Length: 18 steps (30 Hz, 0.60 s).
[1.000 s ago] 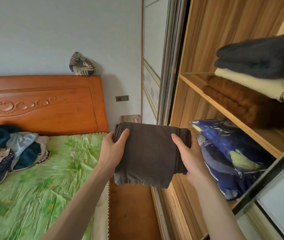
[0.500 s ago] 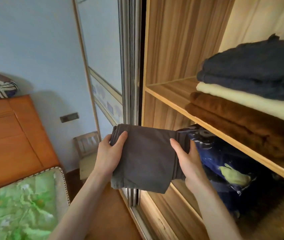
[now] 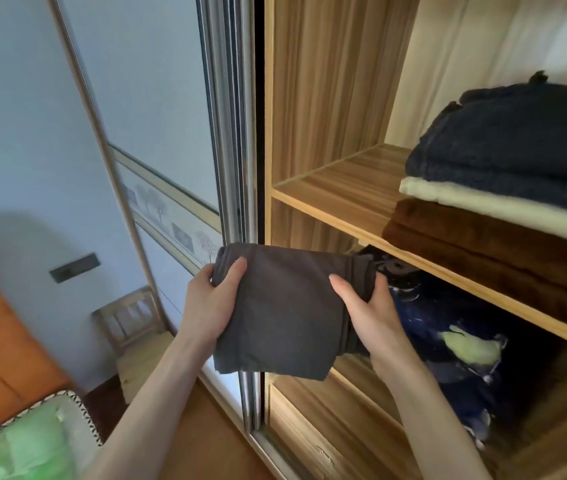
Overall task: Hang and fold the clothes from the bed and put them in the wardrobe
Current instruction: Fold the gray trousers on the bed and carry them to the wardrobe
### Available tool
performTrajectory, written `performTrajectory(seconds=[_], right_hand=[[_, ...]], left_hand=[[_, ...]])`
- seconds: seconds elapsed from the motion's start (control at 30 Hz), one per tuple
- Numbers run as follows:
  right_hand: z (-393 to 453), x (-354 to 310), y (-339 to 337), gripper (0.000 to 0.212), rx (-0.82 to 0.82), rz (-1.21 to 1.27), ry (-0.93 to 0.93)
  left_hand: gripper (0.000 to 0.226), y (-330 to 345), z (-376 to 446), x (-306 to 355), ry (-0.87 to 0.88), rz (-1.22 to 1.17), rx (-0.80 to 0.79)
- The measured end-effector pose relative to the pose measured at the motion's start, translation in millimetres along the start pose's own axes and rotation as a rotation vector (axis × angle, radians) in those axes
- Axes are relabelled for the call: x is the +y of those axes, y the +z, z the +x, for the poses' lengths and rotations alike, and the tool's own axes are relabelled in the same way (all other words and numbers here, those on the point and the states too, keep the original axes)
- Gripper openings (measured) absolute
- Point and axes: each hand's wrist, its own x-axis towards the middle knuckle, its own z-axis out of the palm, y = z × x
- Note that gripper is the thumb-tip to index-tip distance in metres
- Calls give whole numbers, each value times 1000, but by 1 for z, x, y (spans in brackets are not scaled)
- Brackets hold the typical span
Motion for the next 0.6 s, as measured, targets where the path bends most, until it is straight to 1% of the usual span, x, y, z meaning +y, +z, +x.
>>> performTrajectory(seconds=[0.1,0.2,0.3,0.37,0.43,0.47,0.5,0.6], right_hand=[[-2,-14,1,66,-30,15,-10],[-2,-29,2,82,-70,36,-19],[0,-49,4,83,-99,51,-50],[5,-66,3,85,-92,55,-74],[13,-85,2,78,-64,71,-87],[17,-96,2,72,-60,79,-99],[19,-106,2,67,-61,87,-110],[28,-136,1,64,-22,105,-139]], left_hand=[[32,-8,1,15,20,-2,16],[38,-17,4,33,26,-6,6],[41,-24,15,49,73,21,13],[54,-24,26,63,114,-2,2],[70,-21,38,80,146,-55,-16],[70,-20,44,88,171,-72,-21],[66,-18,49,96,197,-79,-27],[48,-9,69,121,258,-121,-72]])
